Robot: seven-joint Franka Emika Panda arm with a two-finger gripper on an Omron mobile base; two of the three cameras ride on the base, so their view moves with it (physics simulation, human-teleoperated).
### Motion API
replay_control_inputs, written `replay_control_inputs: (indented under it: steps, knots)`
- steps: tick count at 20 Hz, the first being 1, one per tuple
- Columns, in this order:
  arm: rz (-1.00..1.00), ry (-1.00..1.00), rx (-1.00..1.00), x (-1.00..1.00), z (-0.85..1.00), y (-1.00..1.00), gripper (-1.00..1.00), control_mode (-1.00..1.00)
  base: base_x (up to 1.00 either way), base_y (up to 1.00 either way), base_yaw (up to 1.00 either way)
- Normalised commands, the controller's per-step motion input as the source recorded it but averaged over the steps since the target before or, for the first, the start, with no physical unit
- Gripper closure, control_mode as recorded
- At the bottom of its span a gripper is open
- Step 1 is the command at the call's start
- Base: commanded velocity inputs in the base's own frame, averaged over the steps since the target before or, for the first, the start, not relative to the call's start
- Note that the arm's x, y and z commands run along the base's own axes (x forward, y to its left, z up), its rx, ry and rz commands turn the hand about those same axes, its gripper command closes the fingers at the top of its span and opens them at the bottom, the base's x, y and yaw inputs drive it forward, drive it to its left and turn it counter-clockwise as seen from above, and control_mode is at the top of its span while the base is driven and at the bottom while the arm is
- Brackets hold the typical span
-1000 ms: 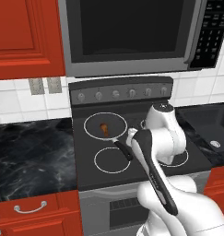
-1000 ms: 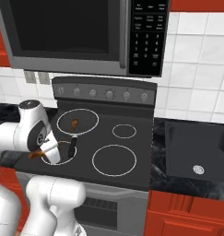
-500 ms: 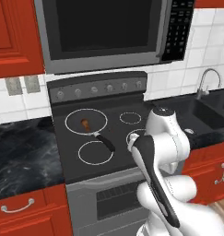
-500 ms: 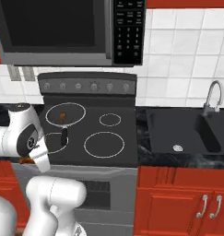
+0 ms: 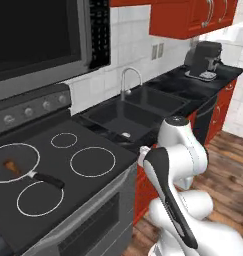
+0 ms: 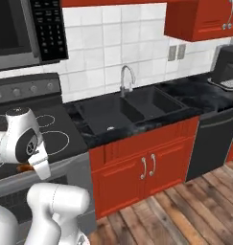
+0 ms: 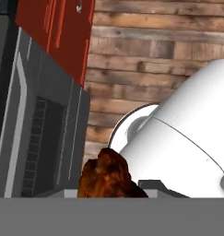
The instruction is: Take the chicken drumsticks from the pan and place one on each plate on the dining counter.
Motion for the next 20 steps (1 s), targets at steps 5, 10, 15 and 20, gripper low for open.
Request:
replay_control_inputs:
  steps: [5, 10, 15, 20]
  knots:
    - [0.00, 0.00, 0.00, 0.00, 0.00, 0.00, 1.00, 1.00, 0.00, -0.02, -0.96]
    - [0.00, 0.00, 0.00, 0.00, 0.00, 0.00, 1.00, 1.00, 0.00, -0.06, -0.93]
    - [0.00, 0.00, 0.00, 0.00, 0.00, 0.00, 1.00, 1.00, 0.00, -0.09, -0.87]
    - [0.00, 0.00, 0.00, 0.00, 0.00, 0.00, 1.00, 1.00, 0.05, -0.11, -0.77]
